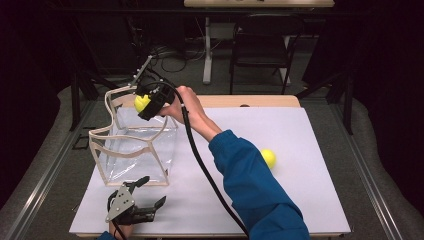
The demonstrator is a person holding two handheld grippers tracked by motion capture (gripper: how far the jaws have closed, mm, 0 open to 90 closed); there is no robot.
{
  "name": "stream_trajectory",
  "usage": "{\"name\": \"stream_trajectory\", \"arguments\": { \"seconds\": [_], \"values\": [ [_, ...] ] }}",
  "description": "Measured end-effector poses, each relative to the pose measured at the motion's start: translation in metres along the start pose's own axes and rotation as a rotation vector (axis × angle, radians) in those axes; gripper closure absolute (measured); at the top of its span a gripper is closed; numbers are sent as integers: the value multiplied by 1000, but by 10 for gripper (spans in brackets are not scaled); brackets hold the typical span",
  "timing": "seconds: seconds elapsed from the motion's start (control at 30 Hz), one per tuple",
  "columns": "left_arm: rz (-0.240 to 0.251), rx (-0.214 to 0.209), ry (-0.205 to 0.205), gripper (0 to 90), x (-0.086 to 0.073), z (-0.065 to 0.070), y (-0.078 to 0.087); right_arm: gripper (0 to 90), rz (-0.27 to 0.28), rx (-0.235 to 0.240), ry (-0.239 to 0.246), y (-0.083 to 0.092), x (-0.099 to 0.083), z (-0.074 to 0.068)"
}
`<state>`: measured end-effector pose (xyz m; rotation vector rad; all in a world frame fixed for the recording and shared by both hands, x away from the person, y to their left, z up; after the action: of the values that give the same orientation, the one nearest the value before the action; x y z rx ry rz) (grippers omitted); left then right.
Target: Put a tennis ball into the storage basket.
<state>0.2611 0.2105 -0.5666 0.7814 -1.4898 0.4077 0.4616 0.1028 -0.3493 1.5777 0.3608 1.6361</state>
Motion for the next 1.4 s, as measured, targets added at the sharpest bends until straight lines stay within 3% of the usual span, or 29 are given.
{"name": "stream_trajectory", "arguments": {
  "seconds": [0.3, 0.73, 1.27, 1.4],
  "values": [
    [-6, -5, 5, 159, -1, 0, -2, 267, -52, 3, 32, -11, 5, -8],
    [-5, -11, -2, 159, 0, 1, -1, 266, -88, 23, 19, -21, 4, -11],
    [-5, -16, 0, 159, 0, 1, -2, 266, -120, 56, 0, -35, -9, -13],
    [-2, -14, -2, 159, 0, 1, -2, 266, -156, 46, 20, -39, -14, -12]
  ]
}}
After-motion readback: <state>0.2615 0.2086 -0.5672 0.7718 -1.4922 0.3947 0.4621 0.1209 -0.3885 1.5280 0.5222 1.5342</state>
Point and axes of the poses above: each handheld gripper's, and its own axes: y roughly backward along the jaws, x roughly out of its top, z roughly to its right, the point moved 3 cm from there along -y, roughly forward along the jaws, and after that the axes turned 4 degrees about z, right-handed, at the moved point
